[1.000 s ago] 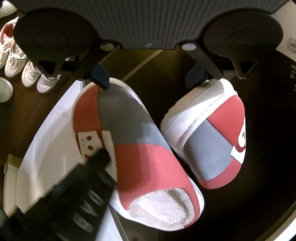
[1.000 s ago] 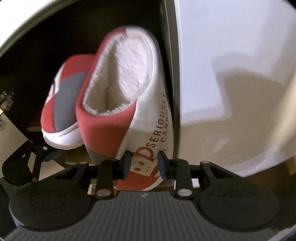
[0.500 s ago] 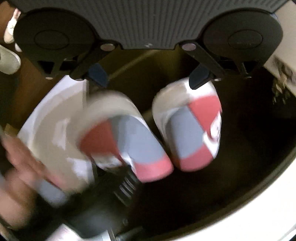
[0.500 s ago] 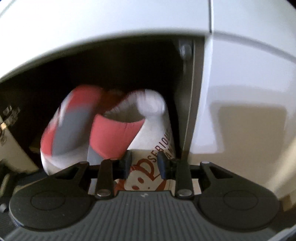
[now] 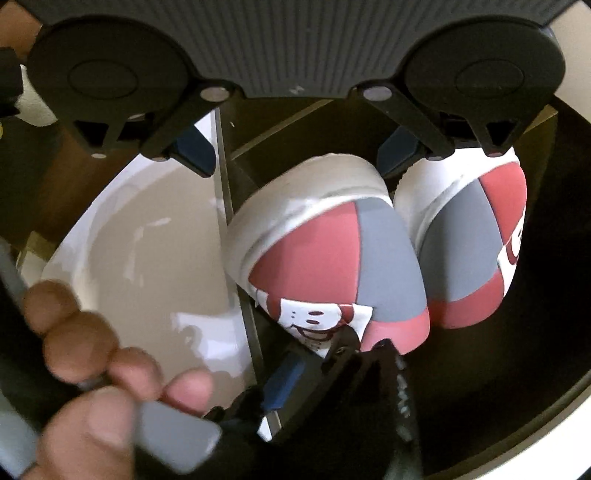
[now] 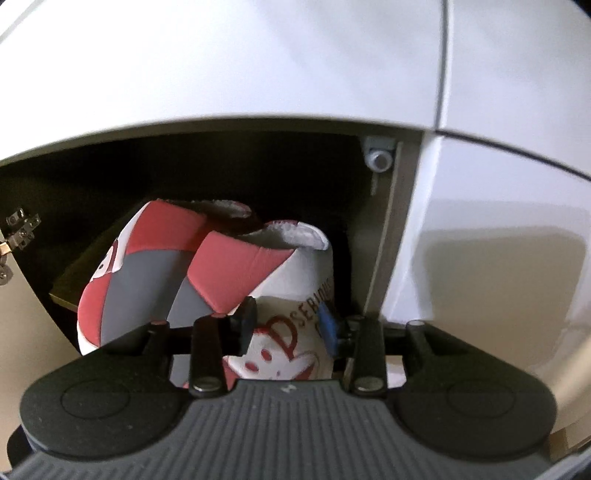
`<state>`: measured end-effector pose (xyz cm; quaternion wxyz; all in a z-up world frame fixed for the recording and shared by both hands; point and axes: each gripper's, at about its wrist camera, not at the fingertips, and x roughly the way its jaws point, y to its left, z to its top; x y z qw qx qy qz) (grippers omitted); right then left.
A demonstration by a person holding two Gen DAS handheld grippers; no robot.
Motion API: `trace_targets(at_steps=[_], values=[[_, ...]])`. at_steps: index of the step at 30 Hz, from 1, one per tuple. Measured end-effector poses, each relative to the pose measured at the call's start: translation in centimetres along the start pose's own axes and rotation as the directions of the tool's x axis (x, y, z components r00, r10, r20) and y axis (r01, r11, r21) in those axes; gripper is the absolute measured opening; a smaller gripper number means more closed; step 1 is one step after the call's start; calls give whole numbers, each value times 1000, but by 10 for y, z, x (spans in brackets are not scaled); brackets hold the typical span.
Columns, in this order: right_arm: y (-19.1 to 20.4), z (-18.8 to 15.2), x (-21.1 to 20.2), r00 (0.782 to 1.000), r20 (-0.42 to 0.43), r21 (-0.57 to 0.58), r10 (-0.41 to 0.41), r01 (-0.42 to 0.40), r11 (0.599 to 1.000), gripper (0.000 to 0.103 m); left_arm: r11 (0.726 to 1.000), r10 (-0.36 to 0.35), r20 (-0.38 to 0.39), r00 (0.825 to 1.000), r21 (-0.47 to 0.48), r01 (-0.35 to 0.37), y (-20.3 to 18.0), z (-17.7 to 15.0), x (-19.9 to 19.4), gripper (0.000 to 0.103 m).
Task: Organize scattered shoes
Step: 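Open the right gripper and release the slippers on the shelf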
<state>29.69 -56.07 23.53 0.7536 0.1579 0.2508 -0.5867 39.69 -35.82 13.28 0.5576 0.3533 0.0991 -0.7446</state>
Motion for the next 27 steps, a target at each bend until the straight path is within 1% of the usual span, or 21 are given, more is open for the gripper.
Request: trace_targets(at_steps=[1, 3, 4, 5, 6, 7, 8, 9, 11, 12, 13, 15, 16, 18, 19, 20, 21, 23, 25, 27], values=[[0, 0, -2, 1000, -6, 2, 10, -10, 1000, 35, 1000, 2, -1, 1000, 5, -2, 5, 1, 5, 95], [-3, -4, -14, 998, -25, 19, 63, -63, 998, 35, 1000, 3, 2, 1000, 11, -3, 13, 26, 20, 95], [-4, -8, -20, 995, -44, 19, 87, -86, 996, 35, 1000, 4, 5, 1000, 13, -4, 18, 52, 33, 95], [-4, -15, -24, 989, -87, 17, 117, -116, 993, 31, 1000, 4, 10, 1000, 16, -4, 33, 89, 55, 95], [-16, -22, -23, 975, -157, 27, 155, -153, 988, 26, 1000, 6, 19, 1000, 28, -6, 40, 86, 47, 96], [-37, -29, -21, 958, -220, 67, 185, -175, 982, 14, 999, 11, 25, 1000, 48, -13, 32, 82, 45, 96], [-46, -54, -19, 938, -275, 124, 210, -182, 975, 13, 998, 15, 27, 1000, 64, -17, 26, 79, 44, 96], [-46, -78, -6, 922, -313, 168, 228, -182, 969, 13, 997, 15, 19, 1000, 70, -16, 26, 77, 43, 96], [-41, -84, 33, 896, -360, 241, 261, -181, 953, 13, 996, 18, 5, 1000, 86, -18, 26, 72, 41, 95], [-38, -86, 53, 885, -370, 280, 283, -184, 942, 13, 995, 28, 5, 1000, 99, -28, 26, 69, 38, 95], [-34, -87, 59, 882, -367, 302, 294, -186, 935, 13, 995, 34, 1, 999, 99, -34, 27, 65, 36, 95], [-28, -90, 43, 889, -362, 306, 281, -172, 936, 13, 995, 38, -27, 999, 89, -36, 31, 58, 32, 96], [-26, -87, 47, 895, -350, 317, 275, -163, 934, 13, 995, 44, -41, 998, 90, -40, 33, 54, 31, 96], [-29, -70, 30, 917, -318, 309, 240, -139, 941, 13, 994, 68, -61, 996, 95, -62, 42, 47, 29, 96], [-22, -65, 40, 921, -312, 308, 233, -134, 942, 13, 992, 81, -71, 994, 98, -74, 47, 43, 28, 96], [-11, -58, 58, 918, -318, 314, 236, -134, 940, 13, 992, 87, -84, 993, 94, -79, 54, 41, 27, 96], [-4, -55, 69, 915, -324, 316, 239, -134, 939, 13, 994, 77, -102, 992, 82, -69, 63, 40, 25, 96], [5, -57, 73, 910, -336, 300, 243, -141, 943, 13, 994, 60, -114, 992, 93, -49, 67, 39, 26, 96], [15, -58, 70, 907, -344, 271, 244, -153, 950, 14, 991, 58, -112, 992, 123, -44, 56, 41, 49, 96], [23, -59, 70, 899, -343, 275, 270, -179, 945, 14, 987, 58, -109, 992, 158, -41, 55, 36, 47, 96]])
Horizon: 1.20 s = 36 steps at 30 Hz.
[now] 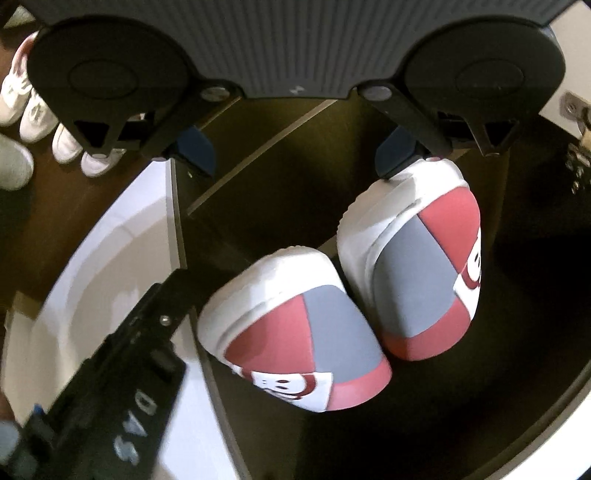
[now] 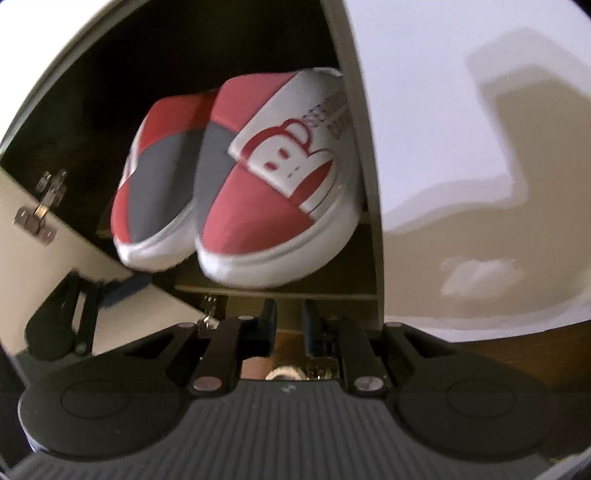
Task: Organize scattered shoes
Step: 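Open the right gripper and release the slippers on the shelf, then pull both tools back out of the cabinet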
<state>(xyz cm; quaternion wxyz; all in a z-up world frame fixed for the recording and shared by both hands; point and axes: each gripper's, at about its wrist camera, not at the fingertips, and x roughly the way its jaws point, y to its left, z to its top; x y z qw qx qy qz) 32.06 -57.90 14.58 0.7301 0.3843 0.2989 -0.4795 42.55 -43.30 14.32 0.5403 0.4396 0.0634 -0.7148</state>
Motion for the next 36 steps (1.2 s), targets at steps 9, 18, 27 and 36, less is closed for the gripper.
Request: trace_targets(at_steps=[9, 18, 27, 36], values=[[-22, 14, -50, 999, 29, -2, -37, 37, 999, 14, 996, -44, 0, 999, 80, 44, -19, 47, 63, 96], [-17, 28, -47, 992, 85, -10, -93, 94, 996, 16, 997, -51, 46, 998, 61, 48, -2, 62, 78, 96], [-18, -1, -64, 984, 136, -37, -114, 120, 992, 21, 974, -38, -22, 999, -224, 32, 3, 28, 35, 96], [-29, -78, -143, 951, 246, -91, -188, 216, 972, 53, 786, 0, -179, 984, -608, -111, 0, 14, -58, 98]])
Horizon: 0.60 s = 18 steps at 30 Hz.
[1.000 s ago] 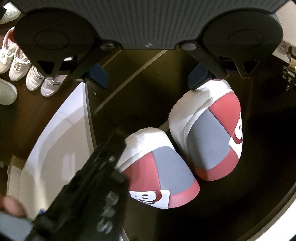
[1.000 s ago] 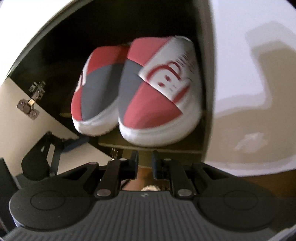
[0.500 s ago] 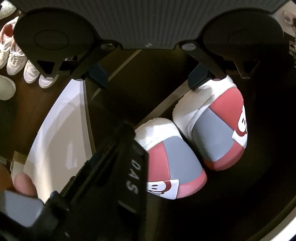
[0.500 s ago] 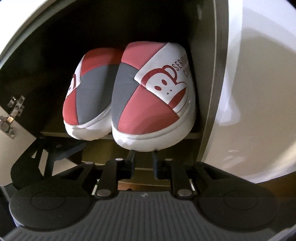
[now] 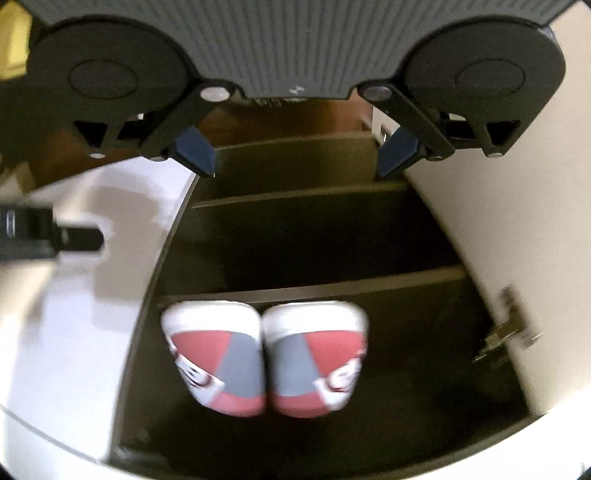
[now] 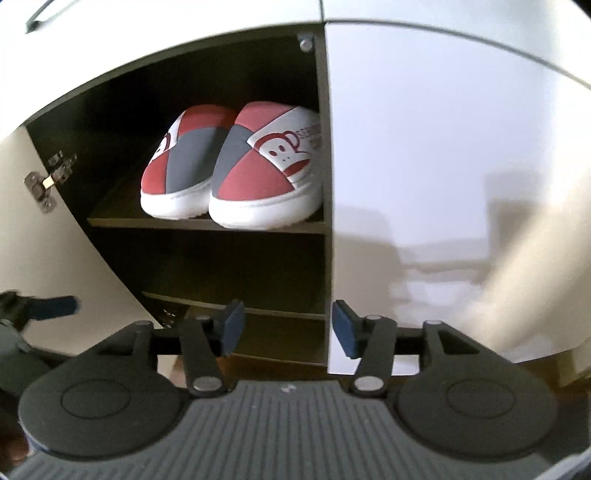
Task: Organize scattered shoes
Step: 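Pull both tools back out of the cabinet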
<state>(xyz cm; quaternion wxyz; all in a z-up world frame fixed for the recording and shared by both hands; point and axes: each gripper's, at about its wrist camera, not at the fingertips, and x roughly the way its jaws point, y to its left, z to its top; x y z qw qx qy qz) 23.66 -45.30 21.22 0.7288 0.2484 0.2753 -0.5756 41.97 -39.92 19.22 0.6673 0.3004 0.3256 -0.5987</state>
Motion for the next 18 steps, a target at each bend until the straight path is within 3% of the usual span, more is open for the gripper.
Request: trace_targets(at_steps=[7, 14, 18], values=[[5, -26, -76, 994, 105, -1, 7, -7, 1000, 66, 988, 107, -1, 994, -110, -107, -24, -22, -74, 98], [-9, -56, -212, 976, 219, 27, -9, 3, 1000, 80, 988, 134, 67, 989, -91, -128, -44, -45, -183, 99], [-13, -60, -273, 966, 256, 44, -27, 16, 999, 81, 987, 148, 102, 984, -79, -140, -54, -46, -248, 99]])
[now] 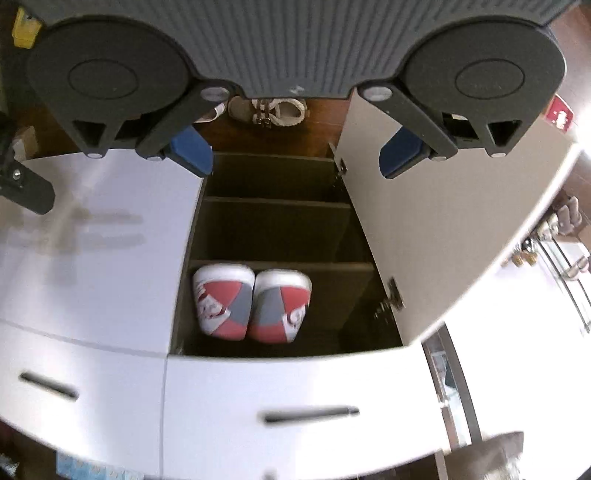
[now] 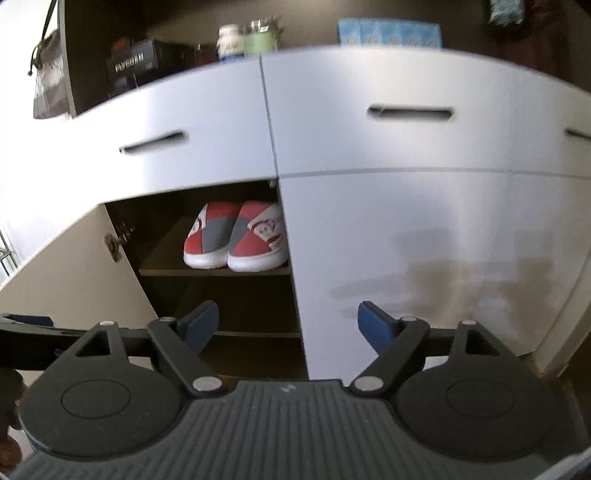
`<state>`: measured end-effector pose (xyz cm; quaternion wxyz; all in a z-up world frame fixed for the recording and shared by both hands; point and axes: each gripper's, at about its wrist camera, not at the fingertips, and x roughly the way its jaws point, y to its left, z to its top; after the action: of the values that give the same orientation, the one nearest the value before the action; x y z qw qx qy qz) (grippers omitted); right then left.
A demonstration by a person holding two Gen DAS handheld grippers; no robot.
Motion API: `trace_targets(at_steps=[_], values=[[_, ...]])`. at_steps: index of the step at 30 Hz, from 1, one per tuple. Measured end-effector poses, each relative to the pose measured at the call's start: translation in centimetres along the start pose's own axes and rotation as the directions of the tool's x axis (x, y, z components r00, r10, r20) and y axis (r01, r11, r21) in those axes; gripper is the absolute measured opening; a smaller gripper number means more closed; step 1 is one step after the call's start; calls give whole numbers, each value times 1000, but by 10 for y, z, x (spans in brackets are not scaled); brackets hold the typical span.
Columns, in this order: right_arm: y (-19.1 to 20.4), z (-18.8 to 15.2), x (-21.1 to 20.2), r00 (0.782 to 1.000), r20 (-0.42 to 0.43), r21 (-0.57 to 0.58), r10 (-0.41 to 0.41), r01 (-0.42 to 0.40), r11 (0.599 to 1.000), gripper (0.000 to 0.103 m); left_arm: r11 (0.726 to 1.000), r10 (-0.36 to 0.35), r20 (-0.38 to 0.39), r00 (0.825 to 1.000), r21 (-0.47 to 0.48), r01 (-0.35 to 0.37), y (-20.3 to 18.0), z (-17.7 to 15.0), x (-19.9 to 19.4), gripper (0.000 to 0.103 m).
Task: Organize scattered shoes
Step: 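Pull both tools back out of the cabinet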
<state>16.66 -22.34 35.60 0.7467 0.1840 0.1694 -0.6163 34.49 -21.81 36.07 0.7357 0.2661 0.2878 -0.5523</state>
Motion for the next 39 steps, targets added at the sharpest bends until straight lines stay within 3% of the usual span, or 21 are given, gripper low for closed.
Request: trace_targets(at_steps=[6, 18, 35, 39], values=[[9, 26, -55, 999, 46, 9, -7, 7, 1000, 84, 1000, 10, 15, 1000, 15, -10, 11, 15, -47, 100], [42, 53, -111, 992, 83, 29, -91, 88, 996, 88, 997, -27, -15, 1000, 74, 28, 35, 26, -91, 100], [50, 54, -135, 978, 101, 63, -180, 175, 983, 91, 985, -114, -15, 993, 130, 115, 23, 33, -90, 101], [47, 45, -126, 981, 68, 50, -181, 177, 983, 91, 980, -137, -30, 990, 140, 140, 32, 12, -71, 102]])
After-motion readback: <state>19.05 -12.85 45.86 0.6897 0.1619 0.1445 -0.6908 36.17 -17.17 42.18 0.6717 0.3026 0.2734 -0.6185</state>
